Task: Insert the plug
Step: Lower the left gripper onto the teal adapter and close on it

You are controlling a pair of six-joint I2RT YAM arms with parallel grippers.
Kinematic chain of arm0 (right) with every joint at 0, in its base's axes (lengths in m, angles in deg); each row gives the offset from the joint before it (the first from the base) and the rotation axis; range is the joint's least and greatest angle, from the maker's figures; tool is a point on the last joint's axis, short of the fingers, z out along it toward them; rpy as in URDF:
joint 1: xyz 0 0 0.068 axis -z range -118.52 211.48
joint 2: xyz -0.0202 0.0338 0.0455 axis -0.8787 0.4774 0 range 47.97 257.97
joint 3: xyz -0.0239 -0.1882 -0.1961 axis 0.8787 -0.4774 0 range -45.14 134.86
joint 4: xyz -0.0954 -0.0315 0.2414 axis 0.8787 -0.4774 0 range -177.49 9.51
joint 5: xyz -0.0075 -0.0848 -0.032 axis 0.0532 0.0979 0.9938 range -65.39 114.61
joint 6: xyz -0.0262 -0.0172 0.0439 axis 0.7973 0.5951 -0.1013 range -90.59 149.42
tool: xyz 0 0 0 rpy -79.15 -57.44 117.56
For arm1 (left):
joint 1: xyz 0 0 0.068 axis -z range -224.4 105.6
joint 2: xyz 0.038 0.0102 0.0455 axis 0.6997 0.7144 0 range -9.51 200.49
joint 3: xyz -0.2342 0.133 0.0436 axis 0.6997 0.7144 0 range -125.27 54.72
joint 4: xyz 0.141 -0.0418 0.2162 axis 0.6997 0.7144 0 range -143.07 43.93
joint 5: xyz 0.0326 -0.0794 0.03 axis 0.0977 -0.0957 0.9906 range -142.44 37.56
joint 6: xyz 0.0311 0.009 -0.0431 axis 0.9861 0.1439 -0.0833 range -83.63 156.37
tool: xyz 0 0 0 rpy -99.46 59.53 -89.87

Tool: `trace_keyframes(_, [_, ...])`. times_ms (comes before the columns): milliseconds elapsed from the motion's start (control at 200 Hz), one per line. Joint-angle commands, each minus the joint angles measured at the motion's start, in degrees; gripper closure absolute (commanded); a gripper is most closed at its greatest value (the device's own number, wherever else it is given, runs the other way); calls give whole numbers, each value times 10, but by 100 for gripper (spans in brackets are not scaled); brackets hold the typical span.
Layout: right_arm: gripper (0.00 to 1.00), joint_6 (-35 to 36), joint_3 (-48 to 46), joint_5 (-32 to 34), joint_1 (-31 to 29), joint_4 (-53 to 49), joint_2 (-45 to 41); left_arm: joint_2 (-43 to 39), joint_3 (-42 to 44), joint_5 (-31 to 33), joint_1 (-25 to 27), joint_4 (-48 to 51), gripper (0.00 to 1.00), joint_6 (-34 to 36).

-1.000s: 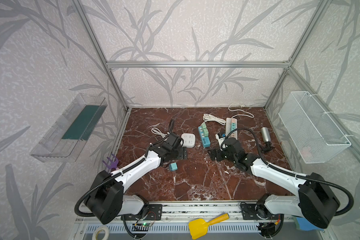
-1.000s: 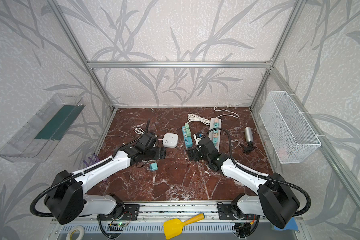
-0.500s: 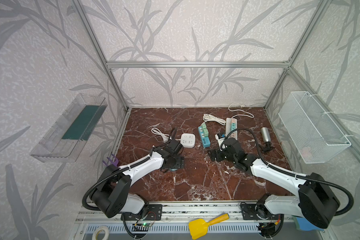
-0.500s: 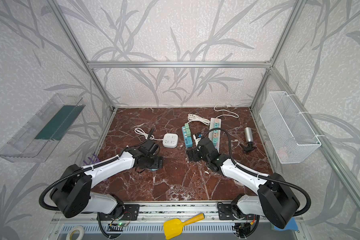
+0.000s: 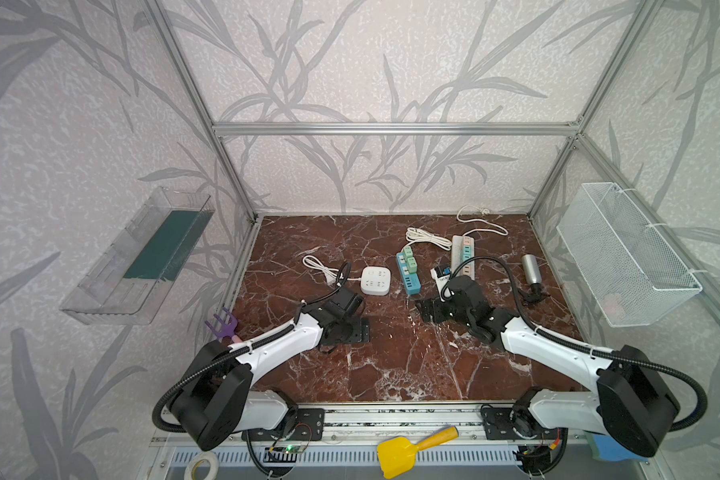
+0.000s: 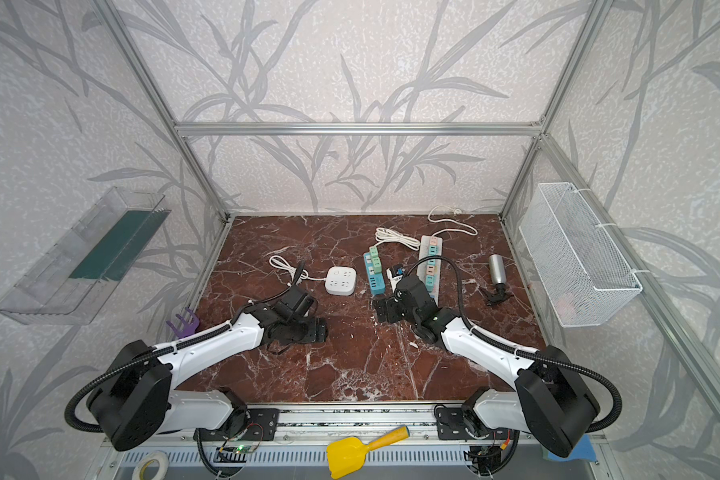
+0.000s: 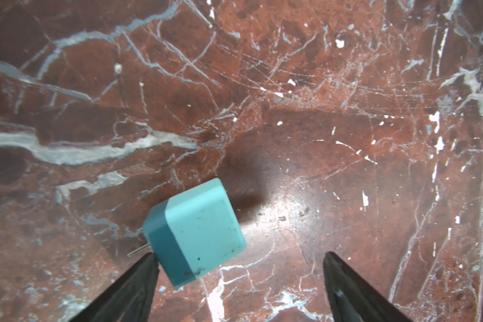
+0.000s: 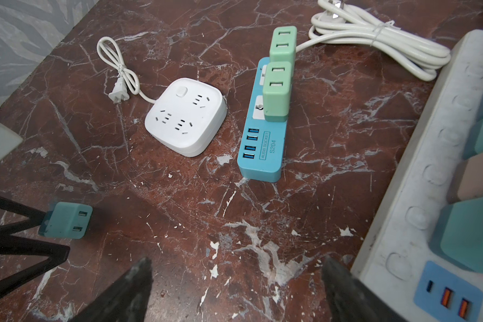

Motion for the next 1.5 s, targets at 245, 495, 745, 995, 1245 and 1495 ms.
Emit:
trace_keyframes(245, [7, 7, 12, 9, -4, -6, -3, 12, -10, -12, 65, -60, 7, -71])
trace_keyframes(495, [7, 8, 9, 18, -4, -4, -8, -9, -60, 91, 68, 43, 7, -25])
trace_keyframes(745, [20, -11, -13, 64, -8, 33, -18, -3, -61, 223, 66, 100, 11, 13])
trace_keyframes(995, [24, -21, 8, 54, -8, -5, -6, 117, -170, 158, 57, 208, 6, 130])
trace_keyframes(1245, [25, -11, 2, 51, -8, -2, -18, 161, -167, 64, 56, 179, 19, 152])
trace_keyframes(1495, [26, -9, 2, 46, -8, -3, -19, 185, -165, 57, 36, 165, 25, 127])
